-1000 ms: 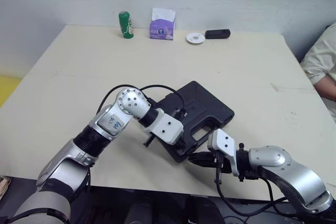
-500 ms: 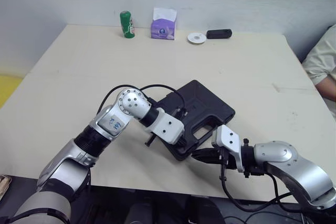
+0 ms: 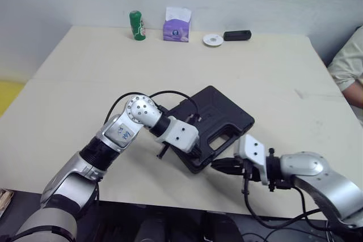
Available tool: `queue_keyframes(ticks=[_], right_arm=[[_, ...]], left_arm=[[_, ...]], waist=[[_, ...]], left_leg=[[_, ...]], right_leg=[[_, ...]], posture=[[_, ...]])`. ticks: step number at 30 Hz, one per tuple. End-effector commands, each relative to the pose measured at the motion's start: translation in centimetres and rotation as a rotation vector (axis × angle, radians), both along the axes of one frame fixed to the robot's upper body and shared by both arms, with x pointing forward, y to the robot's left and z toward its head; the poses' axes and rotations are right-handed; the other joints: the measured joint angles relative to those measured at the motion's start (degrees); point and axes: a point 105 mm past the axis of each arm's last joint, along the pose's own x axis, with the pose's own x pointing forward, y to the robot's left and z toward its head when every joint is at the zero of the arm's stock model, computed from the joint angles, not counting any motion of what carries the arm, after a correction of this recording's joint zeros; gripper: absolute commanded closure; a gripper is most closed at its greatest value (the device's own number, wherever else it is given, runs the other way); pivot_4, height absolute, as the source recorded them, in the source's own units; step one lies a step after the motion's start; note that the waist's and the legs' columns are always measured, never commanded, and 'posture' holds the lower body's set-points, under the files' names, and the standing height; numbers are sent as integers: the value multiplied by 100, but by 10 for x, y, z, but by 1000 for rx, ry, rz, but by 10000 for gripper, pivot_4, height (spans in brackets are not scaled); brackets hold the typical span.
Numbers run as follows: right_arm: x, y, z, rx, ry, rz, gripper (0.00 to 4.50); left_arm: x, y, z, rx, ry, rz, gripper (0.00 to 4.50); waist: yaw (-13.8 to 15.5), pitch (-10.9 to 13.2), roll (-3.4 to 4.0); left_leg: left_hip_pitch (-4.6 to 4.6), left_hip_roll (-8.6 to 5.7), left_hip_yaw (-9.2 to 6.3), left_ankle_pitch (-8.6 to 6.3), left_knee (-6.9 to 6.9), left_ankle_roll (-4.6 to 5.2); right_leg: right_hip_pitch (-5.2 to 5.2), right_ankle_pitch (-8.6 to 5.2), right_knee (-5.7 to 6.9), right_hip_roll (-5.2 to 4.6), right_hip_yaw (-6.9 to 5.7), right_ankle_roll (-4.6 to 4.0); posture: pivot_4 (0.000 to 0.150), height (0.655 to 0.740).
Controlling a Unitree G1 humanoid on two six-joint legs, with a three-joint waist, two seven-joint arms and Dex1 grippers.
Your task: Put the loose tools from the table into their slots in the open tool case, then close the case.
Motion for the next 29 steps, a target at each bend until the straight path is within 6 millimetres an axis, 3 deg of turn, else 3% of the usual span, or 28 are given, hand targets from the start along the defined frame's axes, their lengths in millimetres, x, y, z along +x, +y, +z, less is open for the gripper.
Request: queue_keyframes(ticks=[1, 4, 8, 9, 15, 20, 24, 29], right_arm=[[-15, -9, 25, 36, 0, 18, 36274], [-31, -20, 43, 58, 29, 52, 21284], [-29, -56, 70, 59, -23, -61, 1662], [-29, -64, 73, 55, -32, -91, 0], [-32, -109, 92, 22, -76, -232, 0], [-22, -143, 105, -27, -146, -350, 0], [-10, -160, 115, -33, -200, -408, 0], [-2, -161, 113, -33, -210, -396, 0]], left_arm=[[-3, 31, -4, 20, 207, 143, 36552], [-8, 49, 20, -78, 311, 228, 22510], [-24, 88, 62, -241, 438, 358, 4931], [-28, 97, 69, -263, 447, 390, 674], [-47, 156, 100, -356, 418, 665, 224], [-47, 204, 120, -483, 311, 916, 224], [-52, 221, 118, -489, 261, 998, 224], [-54, 227, 111, -458, 236, 1029, 224]], waist=[[-39, 19, -19], [-45, 80, -12], [5, 180, -45], [13, 195, -61], [33, 212, -74], [24, 218, -63], [10, 227, -48], [9, 232, -39]], left_leg=[[-2, 0, 1, 15, -14, 7], [-48, 0, -7, 52, -34, -50], [-70, 4, -15, 81, -38, -64], [-70, 4, -17, 81, -38, -63], [-78, -14, -18, 66, -33, -33], [-79, -17, -16, 52, -32, -44], [-77, -17, -12, 47, -35, -69], [-75, -15, -7, 46, -36, -88]], right_leg=[[-10, -2, 2, 1, 0, -4], [-75, -21, 33, 15, -5, -34], [-84, -24, 56, 39, -21, -40], [-83, -24, 55, 39, -22, -40], [-71, -6, 25, 15, -17, -8], [-77, -3, -1, 12, -10, -2], [-85, -8, 13, 12, -8, -11], [-96, -14, 30, 12, -3, -21]], posture=[[1500, 7316], [1500, 7316], [1500, 7316], [1500, 7316], [1500, 7316], [1500, 7316], [1500, 7316], [1500, 7316]])
